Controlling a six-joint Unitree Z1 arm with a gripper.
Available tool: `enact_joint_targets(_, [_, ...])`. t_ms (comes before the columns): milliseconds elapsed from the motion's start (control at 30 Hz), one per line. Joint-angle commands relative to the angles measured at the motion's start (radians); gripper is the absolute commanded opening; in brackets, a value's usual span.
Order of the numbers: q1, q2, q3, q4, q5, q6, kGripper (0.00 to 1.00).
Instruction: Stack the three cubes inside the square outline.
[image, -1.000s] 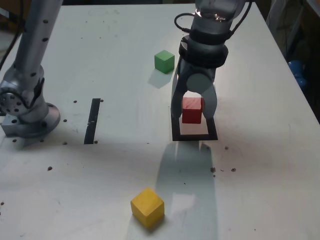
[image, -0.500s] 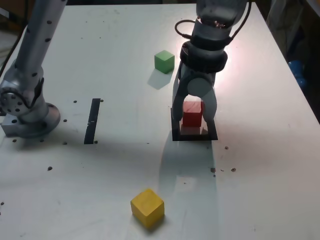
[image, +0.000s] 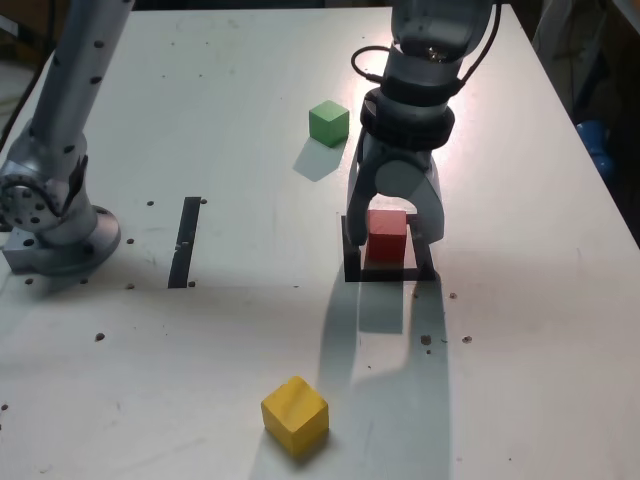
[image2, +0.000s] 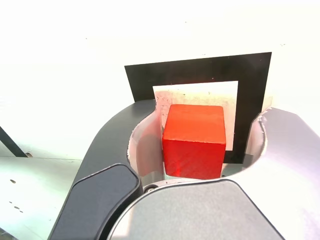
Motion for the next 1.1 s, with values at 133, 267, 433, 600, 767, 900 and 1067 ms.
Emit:
enact_joint_targets(133, [-0.018,-0.087,0.039,0.011,0.027,-0.004,1.0])
enact_joint_targets(267, [-0.053,-0.166,0.088,0.028,0.054,-0.007,1.0])
enact_joint_targets(433, [-0.136,-0.226,0.105,0.072,0.085,0.015,0.99])
enact_joint_targets(600, [-0.26,-0.248,0.114,0.086,0.091,0.051,0.99])
enact_joint_targets(767, [-0.381,-0.254,0.134,0.085,0.084,0.055,0.98])
enact_joint_targets(900, [-0.473,-0.259,0.138,0.088,0.073,0.044,0.98])
enact_joint_targets(1067, [-0.565,-0.253,0.137,0.089,0.058,0.022,0.97])
